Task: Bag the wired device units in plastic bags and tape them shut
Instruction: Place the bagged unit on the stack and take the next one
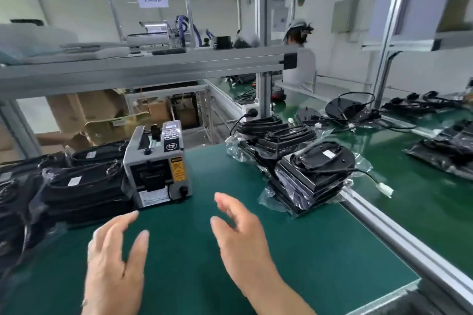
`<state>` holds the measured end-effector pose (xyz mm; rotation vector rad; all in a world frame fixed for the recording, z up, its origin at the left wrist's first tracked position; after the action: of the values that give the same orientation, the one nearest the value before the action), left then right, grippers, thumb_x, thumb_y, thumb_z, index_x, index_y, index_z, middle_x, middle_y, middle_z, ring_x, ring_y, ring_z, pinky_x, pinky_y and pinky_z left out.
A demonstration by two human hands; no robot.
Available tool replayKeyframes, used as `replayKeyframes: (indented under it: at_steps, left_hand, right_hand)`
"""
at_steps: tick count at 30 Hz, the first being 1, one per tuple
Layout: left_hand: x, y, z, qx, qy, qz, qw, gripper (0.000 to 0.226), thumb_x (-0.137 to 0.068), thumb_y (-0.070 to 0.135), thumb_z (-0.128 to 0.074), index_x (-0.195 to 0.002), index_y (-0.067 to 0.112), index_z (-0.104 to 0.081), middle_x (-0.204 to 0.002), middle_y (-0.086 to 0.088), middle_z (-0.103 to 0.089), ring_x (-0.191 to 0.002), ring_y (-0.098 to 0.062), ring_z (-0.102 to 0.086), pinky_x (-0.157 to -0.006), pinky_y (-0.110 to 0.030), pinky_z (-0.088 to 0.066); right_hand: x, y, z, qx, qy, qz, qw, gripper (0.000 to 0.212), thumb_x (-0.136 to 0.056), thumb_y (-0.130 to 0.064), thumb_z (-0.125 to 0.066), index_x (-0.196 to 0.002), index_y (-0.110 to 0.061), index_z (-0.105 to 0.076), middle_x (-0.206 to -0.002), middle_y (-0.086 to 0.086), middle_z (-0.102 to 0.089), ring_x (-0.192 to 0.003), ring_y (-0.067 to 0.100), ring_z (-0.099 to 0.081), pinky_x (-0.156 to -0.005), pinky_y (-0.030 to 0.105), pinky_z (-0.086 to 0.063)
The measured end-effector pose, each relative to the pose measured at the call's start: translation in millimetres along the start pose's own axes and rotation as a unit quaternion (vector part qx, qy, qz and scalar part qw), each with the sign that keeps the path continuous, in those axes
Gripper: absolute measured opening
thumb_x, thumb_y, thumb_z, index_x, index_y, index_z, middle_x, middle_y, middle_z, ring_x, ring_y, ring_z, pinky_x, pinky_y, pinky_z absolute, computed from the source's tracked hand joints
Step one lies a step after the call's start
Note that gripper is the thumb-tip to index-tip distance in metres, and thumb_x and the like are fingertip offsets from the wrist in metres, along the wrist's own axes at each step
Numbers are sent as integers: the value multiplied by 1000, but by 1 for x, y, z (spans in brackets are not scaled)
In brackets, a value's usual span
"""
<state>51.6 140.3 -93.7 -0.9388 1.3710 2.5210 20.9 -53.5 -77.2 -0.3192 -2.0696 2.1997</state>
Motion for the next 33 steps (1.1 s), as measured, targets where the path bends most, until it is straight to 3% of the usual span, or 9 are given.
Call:
replayKeyframes:
  at_steps: [2,5,7,10,16,21,28,31,33]
  left_hand:
    - [-3,36,-48,34,-93,30,995,30,-97,23,-59,-124,35,-55,-127,10,-49,-122,-12,-47,-105,-36,-36]
    - [-13,75,-109,92,-185,68,976,33,-97,40,-55,-129,44,-47,-127,19,-44,-123,-3,-46,-96,-29,-37]
    - [-18,100,-145,119,-236,78,961,42,-96,45,-54,-137,41,-43,-132,20,-43,-122,4,-42,-96,-23,-32]
    - [-21,134,-196,133,-295,94,941,59,-95,50,-55,-147,31,-35,-145,9,-38,-120,-5,-44,-102,-28,-37]
    - [-28,171,-250,137,-327,191,915,87,-93,56,-55,-157,14,-15,-162,-6,-24,-143,-26,-33,-112,-40,-32]
    - [-24,171,-268,140,-341,201,908,84,-95,52,-54,-158,12,-15,-164,-4,-20,-147,-28,-27,-117,-45,-30]
    - [-25,162,-264,169,-356,238,888,80,-93,48,-61,-157,24,-20,-160,-4,-29,-142,-29,-35,-115,-45,-32]
    - [-25,161,-257,263,-354,294,848,73,-95,40,-63,-155,28,-24,-153,0,-39,-131,-24,-46,-104,-38,-38]
    - [-25,158,-250,314,-352,308,826,57,-96,35,-64,-146,26,-40,-131,6,-58,-108,-15,-62,-88,-33,-48]
  right_hand:
    - [-6,-12,45,-1,88,46,995,43,-96,-12,-54,-130,-40,-54,-136,-22,-53,-107,-18,-55,-83,2,-46]
    - [-20,-25,110,36,212,84,973,46,-95,-17,-56,-131,-45,-50,-130,-36,-47,-120,-2,-52,-110,26,-41]
    - [-35,-30,152,78,285,90,951,53,-93,-20,-60,-139,-41,-46,-136,-28,-46,-126,7,-48,-115,37,-37]
    - [-66,-32,206,140,354,66,922,71,-89,-24,-67,-151,-27,-32,-157,-6,-32,-143,17,-34,-119,45,-30]
    - [-111,-10,260,209,343,-64,914,91,-92,-40,-64,-158,-7,-11,-166,9,-14,-152,25,-17,-123,43,-21]
    - [-125,5,259,260,253,-121,924,65,-98,-43,-50,-149,-6,-36,-153,12,-44,-139,29,-42,-106,34,-36]
    - [-115,-4,252,290,270,-110,912,31,-93,-37,-58,-113,-14,-61,-120,8,-67,-111,30,-58,-97,39,-47]
    - [-104,-17,244,282,293,-57,912,33,-95,-23,-53,-127,-17,-60,-133,8,-61,-124,27,-53,-107,45,-41]
    - [-96,-27,236,234,309,6,922,43,-93,-12,-50,-135,-21,-56,-131,2,-61,-109,19,-57,-103,37,-46]
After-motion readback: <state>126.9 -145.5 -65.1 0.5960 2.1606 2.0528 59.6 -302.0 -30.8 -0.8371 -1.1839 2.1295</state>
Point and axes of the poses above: each hand's wrist, its own x-axis away from the middle knuckle, its own z-axis out of the back of the hand, y = z × x, the point moved 1 cm from there along -x, towards the middle knuckle
